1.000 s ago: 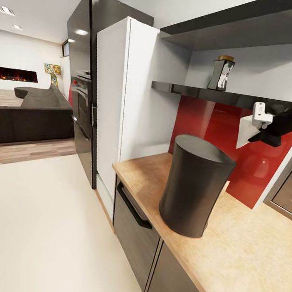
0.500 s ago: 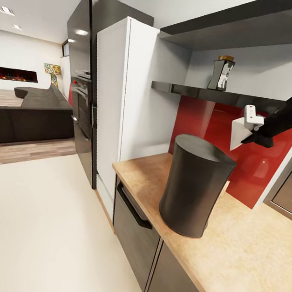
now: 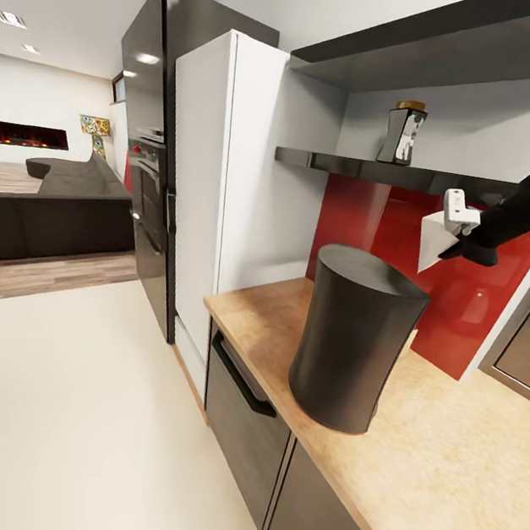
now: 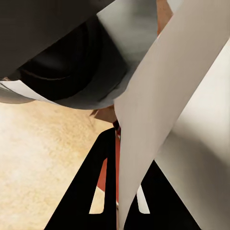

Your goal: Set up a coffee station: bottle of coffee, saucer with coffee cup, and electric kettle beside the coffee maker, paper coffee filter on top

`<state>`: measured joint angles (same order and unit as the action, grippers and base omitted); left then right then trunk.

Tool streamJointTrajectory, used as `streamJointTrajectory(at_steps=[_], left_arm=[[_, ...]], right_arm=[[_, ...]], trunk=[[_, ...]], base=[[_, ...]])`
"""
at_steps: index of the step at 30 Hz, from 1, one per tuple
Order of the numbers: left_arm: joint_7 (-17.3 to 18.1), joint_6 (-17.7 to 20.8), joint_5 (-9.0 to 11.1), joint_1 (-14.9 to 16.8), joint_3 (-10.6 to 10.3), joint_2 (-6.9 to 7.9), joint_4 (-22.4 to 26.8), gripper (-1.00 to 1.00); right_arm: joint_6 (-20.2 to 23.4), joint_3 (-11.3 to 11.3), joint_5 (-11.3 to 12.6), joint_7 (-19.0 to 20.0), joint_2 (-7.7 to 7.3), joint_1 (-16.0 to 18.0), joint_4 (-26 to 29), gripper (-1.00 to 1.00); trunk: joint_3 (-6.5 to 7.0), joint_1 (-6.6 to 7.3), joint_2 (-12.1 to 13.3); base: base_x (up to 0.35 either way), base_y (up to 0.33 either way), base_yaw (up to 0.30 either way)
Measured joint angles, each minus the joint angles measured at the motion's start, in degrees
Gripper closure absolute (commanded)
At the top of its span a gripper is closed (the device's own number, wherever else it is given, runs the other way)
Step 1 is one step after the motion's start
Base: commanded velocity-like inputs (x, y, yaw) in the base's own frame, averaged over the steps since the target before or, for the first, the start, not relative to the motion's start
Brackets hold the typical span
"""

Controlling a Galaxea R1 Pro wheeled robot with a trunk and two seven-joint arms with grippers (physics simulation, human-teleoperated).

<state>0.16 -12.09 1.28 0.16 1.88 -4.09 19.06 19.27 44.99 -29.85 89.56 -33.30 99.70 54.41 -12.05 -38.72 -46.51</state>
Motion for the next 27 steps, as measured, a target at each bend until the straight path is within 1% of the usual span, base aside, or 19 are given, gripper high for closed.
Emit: streamJointTrajectory(at_steps=[16,21,27], left_arm=[[0.0,0.0,0.0,0.0,0.0,0.00,0.1,-1.00],[0.0,0.0,0.0,0.0,0.0,0.00,0.1,-1.00],[0.0,0.0,0.0,0.0,0.0,0.00,0.1,-1.00]], right_arm=[[0.0,0.0,0.0,0.0,-0.05,0.1,-0.2,1.00],[0.0,0.0,0.0,0.0,-0.06,0.2,-0.2,1.00],[0.0,-0.1,0.0,0.0,-0.05,0.3,-0.2,1.00]], trunk=[[0.00,0.00,0.0],[0.00,0.01,0.0],[0.00,0.00,0.0]], base=[[0.038,0.002,0.000],[0.082,0.115,0.000],[0.027,0.035,0.000]])
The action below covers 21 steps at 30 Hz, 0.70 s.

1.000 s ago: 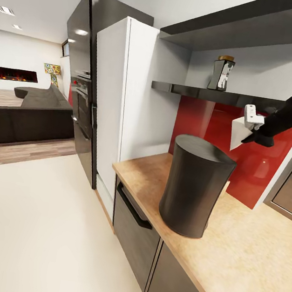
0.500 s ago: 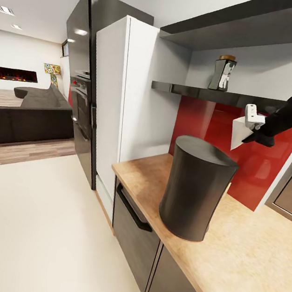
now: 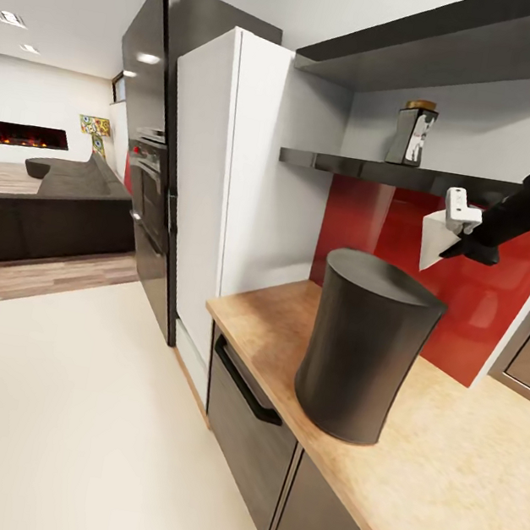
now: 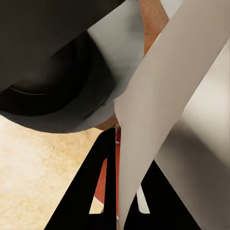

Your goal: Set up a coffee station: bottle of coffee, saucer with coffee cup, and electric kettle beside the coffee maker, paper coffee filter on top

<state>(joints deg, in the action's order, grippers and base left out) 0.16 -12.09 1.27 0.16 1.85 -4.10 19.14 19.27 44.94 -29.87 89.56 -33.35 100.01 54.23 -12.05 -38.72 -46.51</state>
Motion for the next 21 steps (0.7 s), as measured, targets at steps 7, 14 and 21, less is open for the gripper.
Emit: streamJointTrajectory(at_steps=[7,14,21], left_arm=[[0.0,0.0,0.0,0.0,0.0,0.00,0.0,-1.00],[0.0,0.0,0.0,0.0,0.0,0.00,0.0,-1.00],[0.0,0.0,0.0,0.0,0.0,0.00,0.0,-1.00]], right_arm=[[0.0,0.0,0.0,0.0,0.00,0.0,0.0,1.00],[0.0,0.0,0.0,0.0,0.00,0.0,0.0,1.00],[0.0,0.0,0.0,0.0,0.06,0.0,0.0,1.00]], trunk=[[0.00,0.00,0.0],[0.00,0.00,0.0],[0.00,0.00,0.0]], base=[[0.001,0.098,0.000],[0.000,0.084,0.000],[0.000,0.023,0.000]])
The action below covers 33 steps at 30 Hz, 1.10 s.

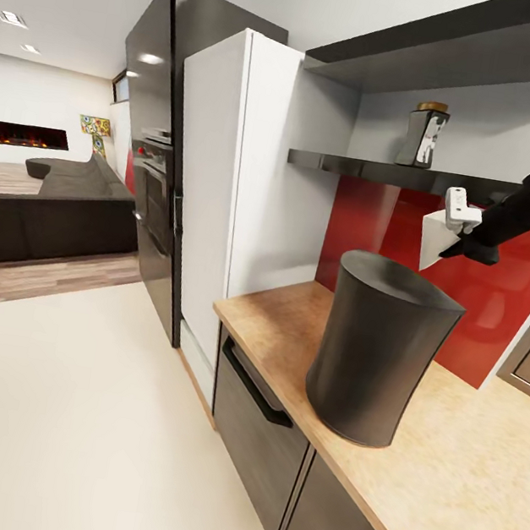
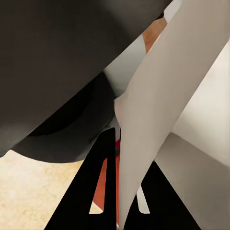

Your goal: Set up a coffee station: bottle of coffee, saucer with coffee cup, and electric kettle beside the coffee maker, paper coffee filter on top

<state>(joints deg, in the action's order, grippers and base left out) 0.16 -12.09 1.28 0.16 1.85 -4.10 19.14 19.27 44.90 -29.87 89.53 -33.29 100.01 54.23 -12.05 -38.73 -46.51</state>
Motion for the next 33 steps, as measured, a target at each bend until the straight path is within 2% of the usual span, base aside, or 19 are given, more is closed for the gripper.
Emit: streamJointTrajectory(at_steps=[4,11,15,19,23,33], left_arm=[[0.0,0.0,0.0,0.0,0.0,-0.01,0.0,-1.00],[0.0,0.0,0.0,0.0,-0.1,0.00,0.0,-1.00],[0.0,0.0,0.0,0.0,-0.1,0.00,0.0,-1.00],[0.0,0.0,0.0,0.0,-0.1,0.00,0.0,-1.00],[0.0,0.0,0.0,0.0,-0.1,0.00,0.0,-1.00],[0.0,0.0,0.0,0.0,-0.1,0.00,0.0,-1.00]], right_arm=[[0.0,0.0,0.0,0.0,-0.02,0.0,0.0,1.00],[0.0,0.0,0.0,0.0,0.01,0.0,0.0,1.00],[0.0,0.0,0.0,0.0,0.01,0.0,0.0,1.00],[0.0,0.0,0.0,0.0,0.02,0.0,0.0,1.00],[0.0,0.0,0.0,0.0,0.03,0.0,0.0,1.00],[0.0,0.0,0.0,0.0,0.03,0.0,0.1,1.00]], trunk=[[0.00,0.00,0.0],[-1.25,-1.53,-2.8],[-1.26,-1.54,-2.8],[-1.97,-2.41,-4.4],[-1.98,-2.42,-4.4],[-3.24,-3.96,-7.2]], base=[[0.000,0.002,0.000],[0.000,0.000,0.000],[0.000,0.000,0.000],[0.000,0.000,0.000],[0.000,0.000,0.000],[0.000,0.000,0.000]])
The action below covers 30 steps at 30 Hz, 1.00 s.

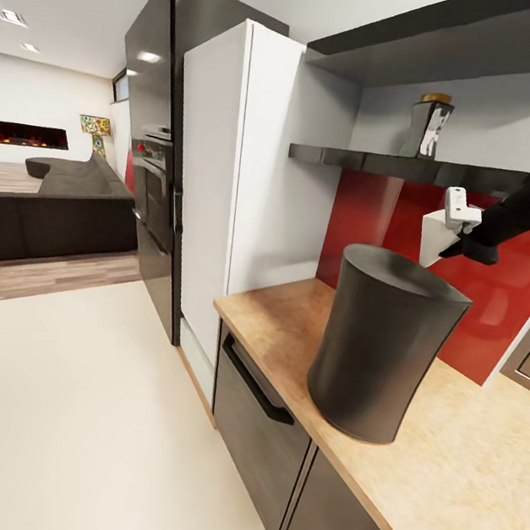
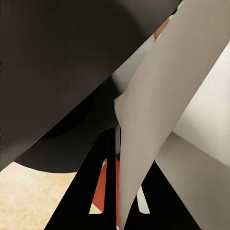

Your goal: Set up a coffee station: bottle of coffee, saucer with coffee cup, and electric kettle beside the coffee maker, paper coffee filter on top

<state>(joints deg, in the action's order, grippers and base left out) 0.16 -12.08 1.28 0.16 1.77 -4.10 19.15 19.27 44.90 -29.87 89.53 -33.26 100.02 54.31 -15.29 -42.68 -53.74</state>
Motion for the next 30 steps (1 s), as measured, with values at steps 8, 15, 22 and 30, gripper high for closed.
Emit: streamJointTrajectory(at_steps=[8,15,22,30], left_arm=[[0.0,0.0,0.0,0.0,0.0,0.00,0.0,-1.00],[0.0,0.0,0.0,0.0,0.0,-0.01,0.0,-1.00],[0.0,0.0,0.0,0.0,0.0,0.00,0.0,-1.00],[0.0,0.0,0.0,0.0,0.0,-0.01,0.0,-1.00]], right_arm=[[0.0,0.0,0.0,0.0,-0.03,0.0,0.0,1.00],[0.0,0.0,0.0,0.0,-0.05,0.0,0.0,1.00],[0.0,0.0,0.0,0.0,-0.07,0.0,0.0,1.00],[0.0,0.0,0.0,0.0,-0.09,0.0,0.0,1.00]], trunk=[[-0.53,-0.65,-1.2],[-0.89,-1.09,-2.0],[-1.26,-1.54,-2.8],[-1.98,-2.42,-4.4]], base=[[0.000,0.000,0.000],[0.000,0.000,0.000],[0.000,0.000,0.000],[0.000,0.000,0.000]])
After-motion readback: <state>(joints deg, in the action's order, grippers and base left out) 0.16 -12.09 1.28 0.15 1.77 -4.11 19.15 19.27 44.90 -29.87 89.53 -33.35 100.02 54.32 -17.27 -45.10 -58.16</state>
